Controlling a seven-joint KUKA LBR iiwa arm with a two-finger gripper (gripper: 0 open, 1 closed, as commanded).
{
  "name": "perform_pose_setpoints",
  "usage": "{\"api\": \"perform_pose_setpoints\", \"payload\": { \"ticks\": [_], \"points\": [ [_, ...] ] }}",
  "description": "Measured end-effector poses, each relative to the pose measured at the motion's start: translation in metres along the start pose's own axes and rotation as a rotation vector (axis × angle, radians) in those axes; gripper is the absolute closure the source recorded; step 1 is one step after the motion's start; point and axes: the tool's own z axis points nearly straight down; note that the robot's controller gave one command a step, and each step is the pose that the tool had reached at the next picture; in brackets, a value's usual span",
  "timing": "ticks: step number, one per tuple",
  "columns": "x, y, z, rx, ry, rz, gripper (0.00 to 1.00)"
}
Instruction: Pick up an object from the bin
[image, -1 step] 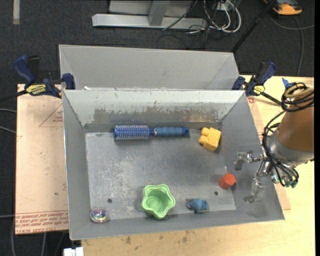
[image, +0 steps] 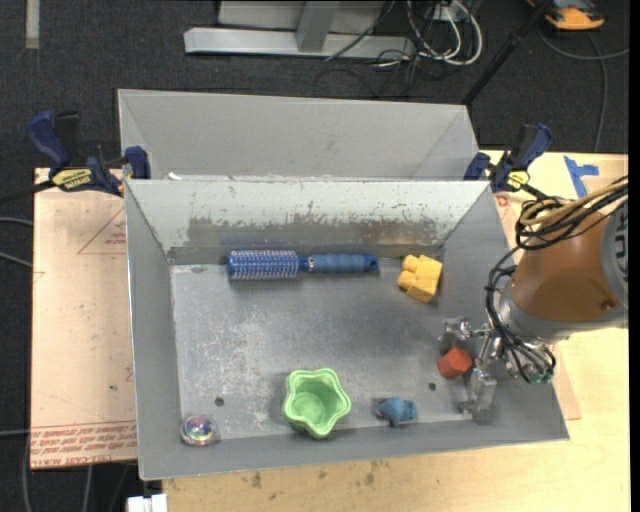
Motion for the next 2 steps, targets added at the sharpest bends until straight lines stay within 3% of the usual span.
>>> {"api": "perform_pose_setpoints", "payload": {
  "ticks": [1, 2],
  "points": [
    [-0.001, 0.0, -0.004, 0.002, -0.004, -0.003, 1.0],
    [-0.017, 0.003, -0.143, 0.006, -0.016, -0.021, 1.0]
  ]
}}
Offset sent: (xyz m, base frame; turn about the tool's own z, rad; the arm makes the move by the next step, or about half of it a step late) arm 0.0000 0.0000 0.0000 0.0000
